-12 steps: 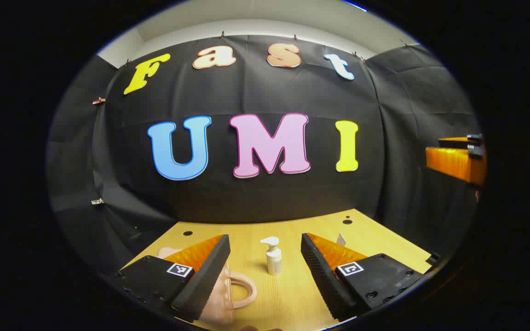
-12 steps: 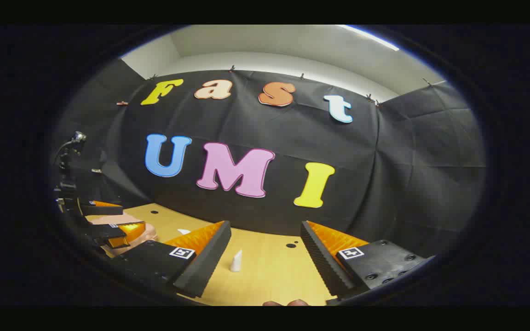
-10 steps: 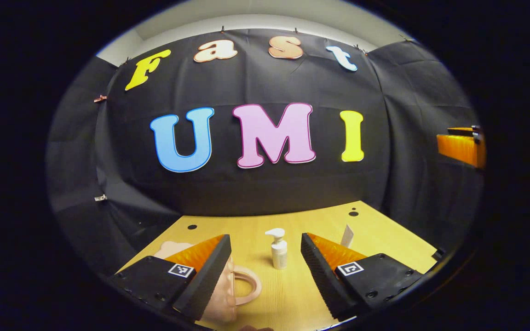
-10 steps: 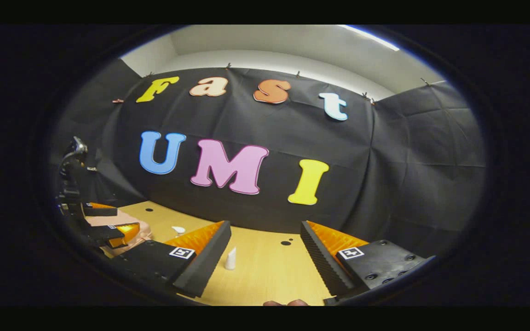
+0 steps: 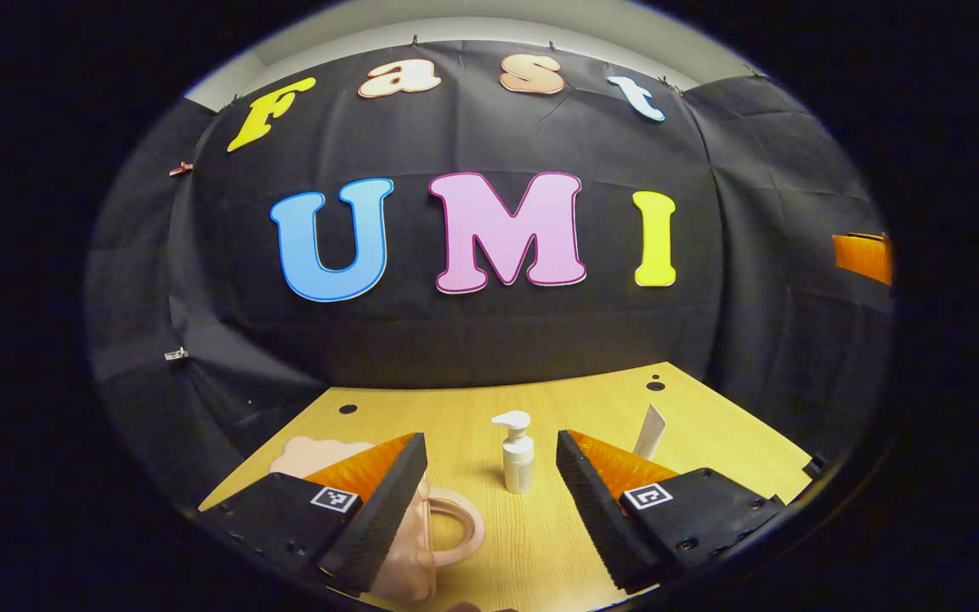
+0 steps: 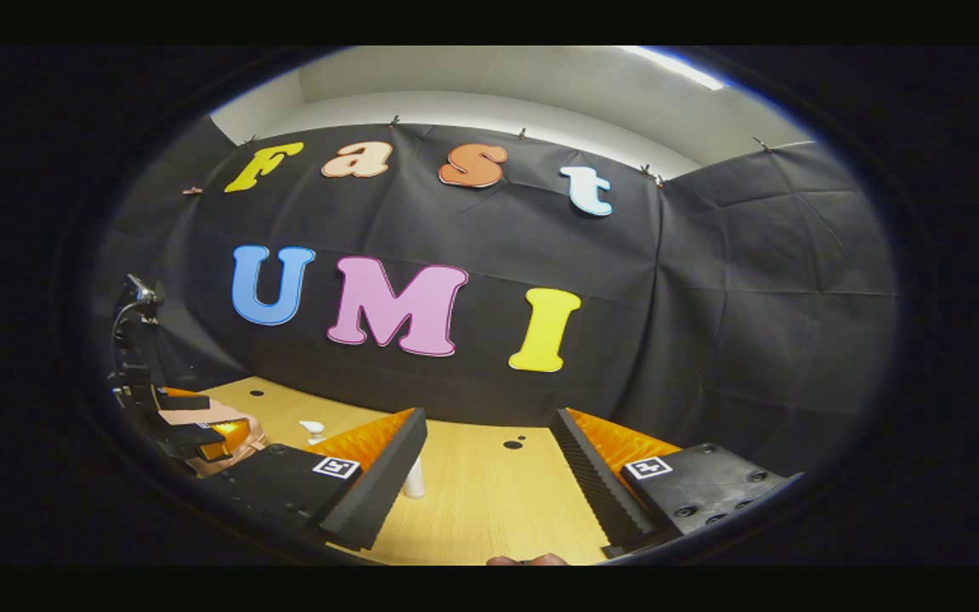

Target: First open the suitcase, pack the skin care products into it, and then close the suitcase.

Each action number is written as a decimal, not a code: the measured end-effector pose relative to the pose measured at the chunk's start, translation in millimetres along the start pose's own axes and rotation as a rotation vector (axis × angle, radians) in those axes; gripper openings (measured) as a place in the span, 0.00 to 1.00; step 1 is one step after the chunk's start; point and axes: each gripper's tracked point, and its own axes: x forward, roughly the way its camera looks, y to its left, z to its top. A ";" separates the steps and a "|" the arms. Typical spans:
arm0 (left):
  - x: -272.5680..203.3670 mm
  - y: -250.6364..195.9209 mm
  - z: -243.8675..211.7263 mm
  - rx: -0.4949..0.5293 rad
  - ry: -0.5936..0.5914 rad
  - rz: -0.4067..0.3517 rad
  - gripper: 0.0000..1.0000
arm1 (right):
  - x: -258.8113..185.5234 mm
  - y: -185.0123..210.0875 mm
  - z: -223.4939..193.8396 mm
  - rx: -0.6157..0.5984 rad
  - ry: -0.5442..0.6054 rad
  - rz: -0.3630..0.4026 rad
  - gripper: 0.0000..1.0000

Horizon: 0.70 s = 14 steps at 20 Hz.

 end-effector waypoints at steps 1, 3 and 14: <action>-0.6 -0.4 3.1 -0.010 -0.010 -0.005 0.97 | 1.1 2.8 -0.2 0.003 0.002 0.003 0.96; -3.1 3.7 13.0 -0.026 -0.037 -0.004 0.97 | 4.6 10.0 0.6 0.017 -0.002 0.011 0.96; 30.5 5.5 -65.6 -0.058 0.233 -0.047 0.98 | 24.2 40.4 -16.2 0.039 0.025 0.083 0.97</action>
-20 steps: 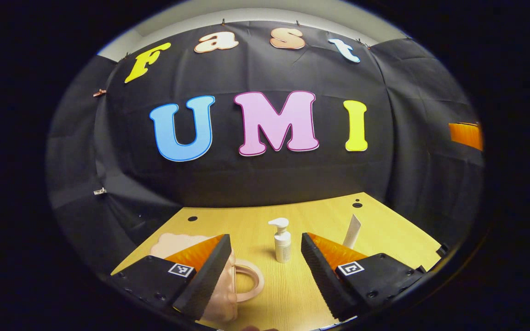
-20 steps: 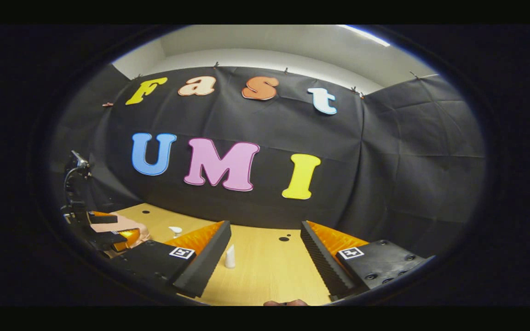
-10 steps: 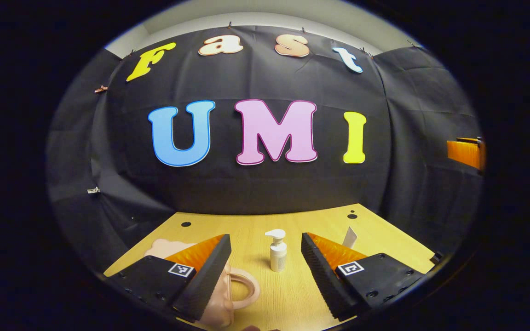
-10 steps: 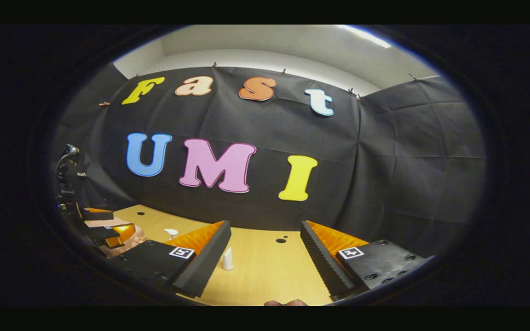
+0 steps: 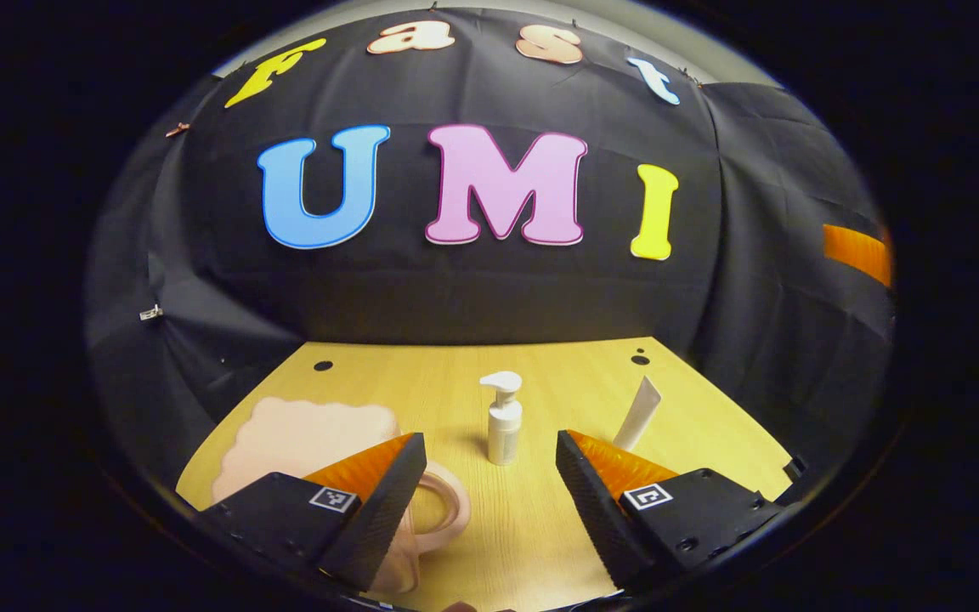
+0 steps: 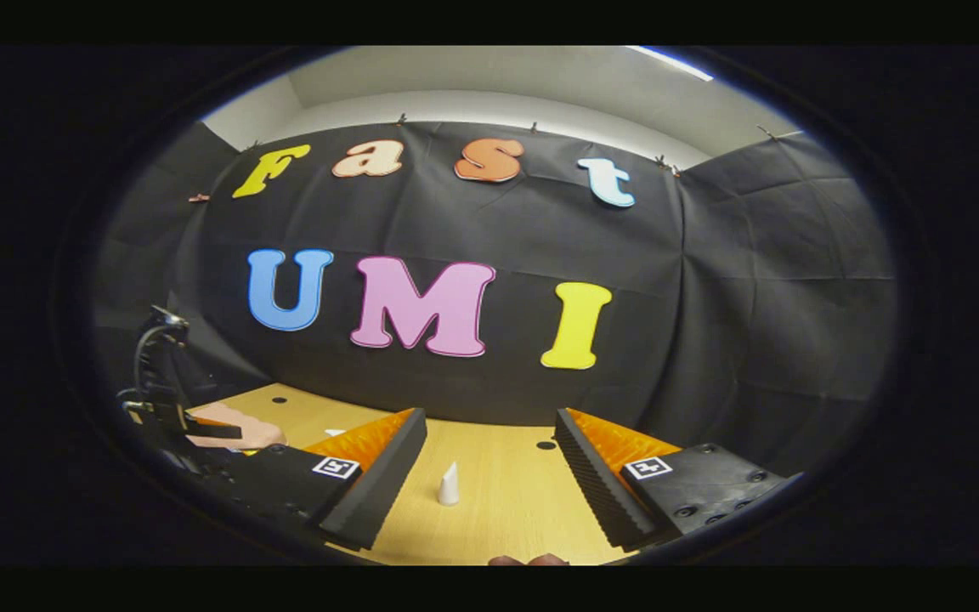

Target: First open the suitcase, pack the skin care products into it, and then close the suitcase.

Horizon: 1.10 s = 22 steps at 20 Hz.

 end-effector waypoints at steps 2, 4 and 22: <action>17.9 6.7 -18.0 -0.014 0.064 0.037 0.98 | 4.9 -4.3 -4.2 -0.010 0.001 0.020 0.95; 33.3 9.8 -38.3 -0.037 0.143 0.077 0.98 | 15.5 -12.0 -12.2 -0.012 0.008 0.040 0.97; 108.6 22.5 -122.2 0.036 0.522 0.170 0.13 | 96.9 -102.6 -117.8 0.184 0.267 -0.059 0.98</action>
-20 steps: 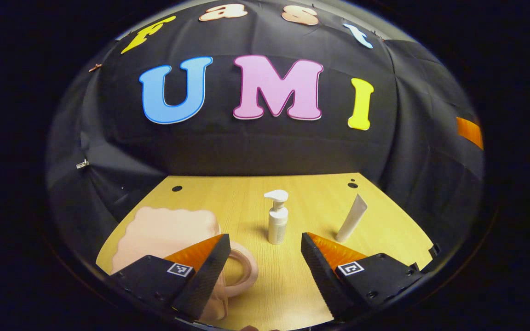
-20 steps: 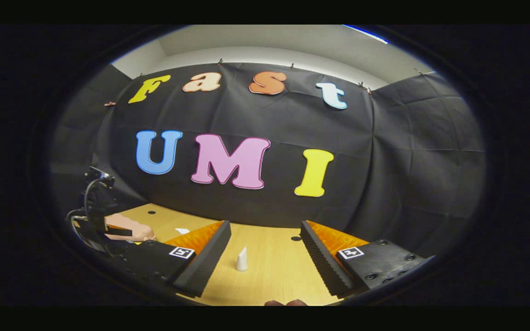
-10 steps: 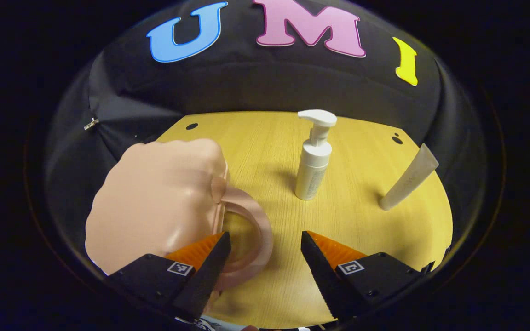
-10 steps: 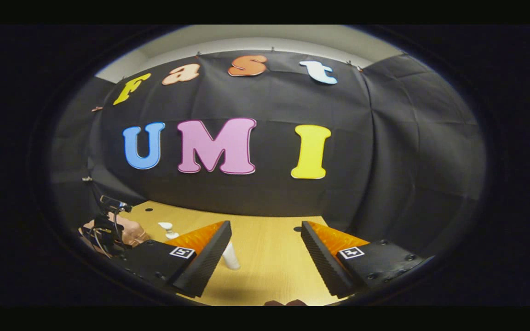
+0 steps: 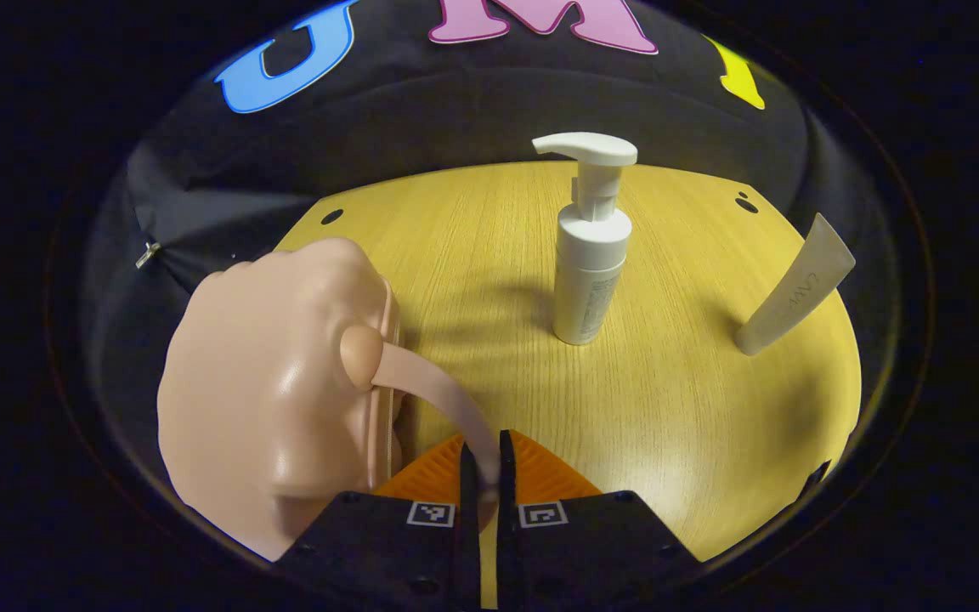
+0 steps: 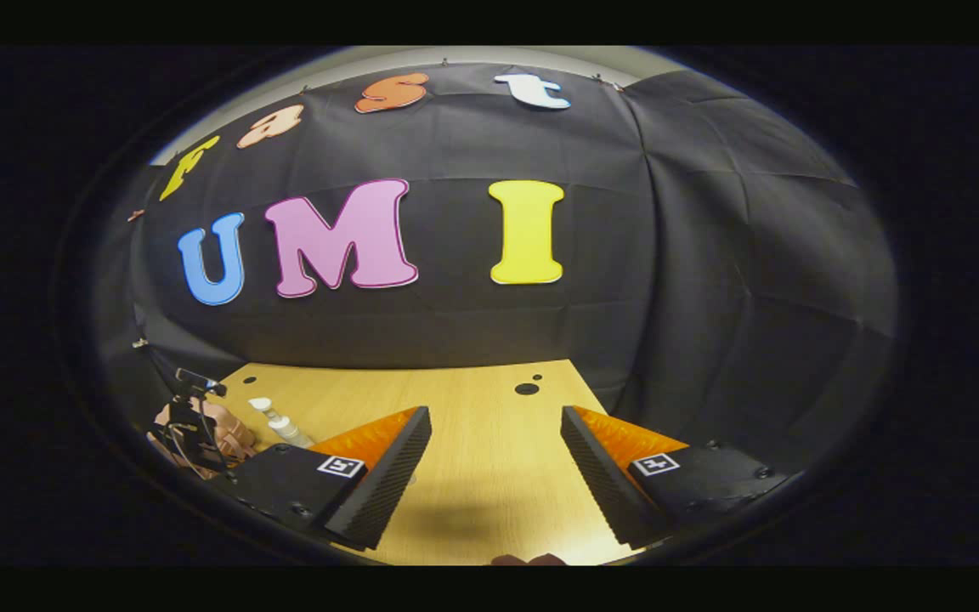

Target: First open the suitcase, pack the skin care products into it, and then close the suitcase.

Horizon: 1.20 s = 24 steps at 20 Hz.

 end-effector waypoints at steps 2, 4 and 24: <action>-18.1 2.4 14.2 -0.010 -0.028 -0.040 0.12 | -2.0 10.1 7.2 -0.009 -0.016 -0.010 0.98; -40.4 8.8 27.8 -0.030 -0.038 -0.097 0.12 | -5.6 24.6 13.0 -0.010 -0.035 -0.020 0.98; -116.2 485.6 124.2 -0.056 -0.248 0.254 0.08 | -20.1 153.5 18.8 -0.056 -0.065 -0.002 0.98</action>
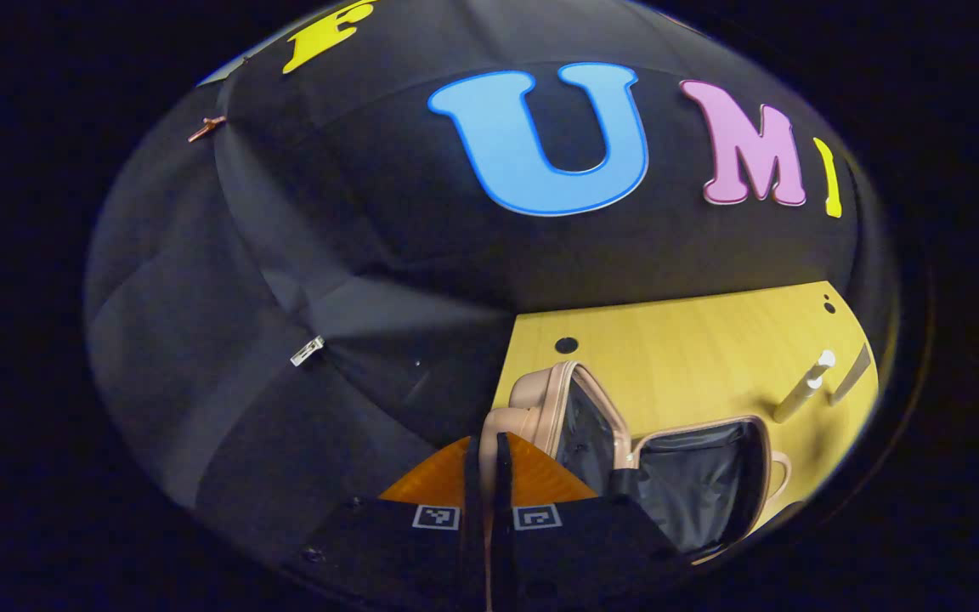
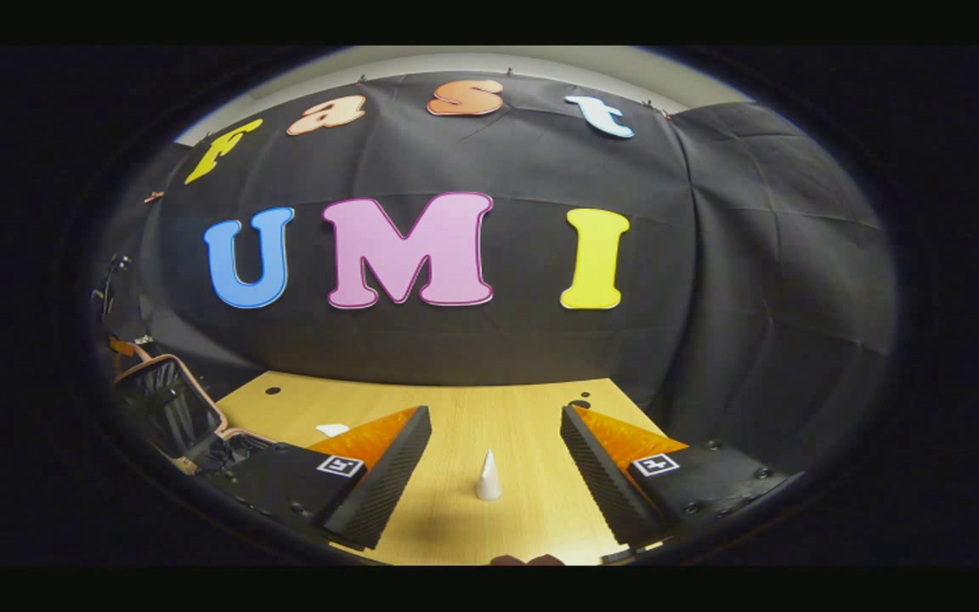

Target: First open the suitcase, pack the skin care products into it, and then close the suitcase.

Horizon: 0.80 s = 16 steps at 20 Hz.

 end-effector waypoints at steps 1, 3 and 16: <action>21.9 15.1 -16.2 -0.009 0.035 0.012 0.07 | -1.7 2.6 0.1 -0.005 0.001 -0.005 0.98; 63.6 39.7 -48.9 -0.010 0.097 0.018 0.08 | -6.3 3.2 -1.6 -0.022 0.014 -0.028 0.98; 189.4 60.0 -183.9 0.022 0.329 0.017 0.26 | -14.5 25.4 -34.0 0.014 0.151 -0.104 0.98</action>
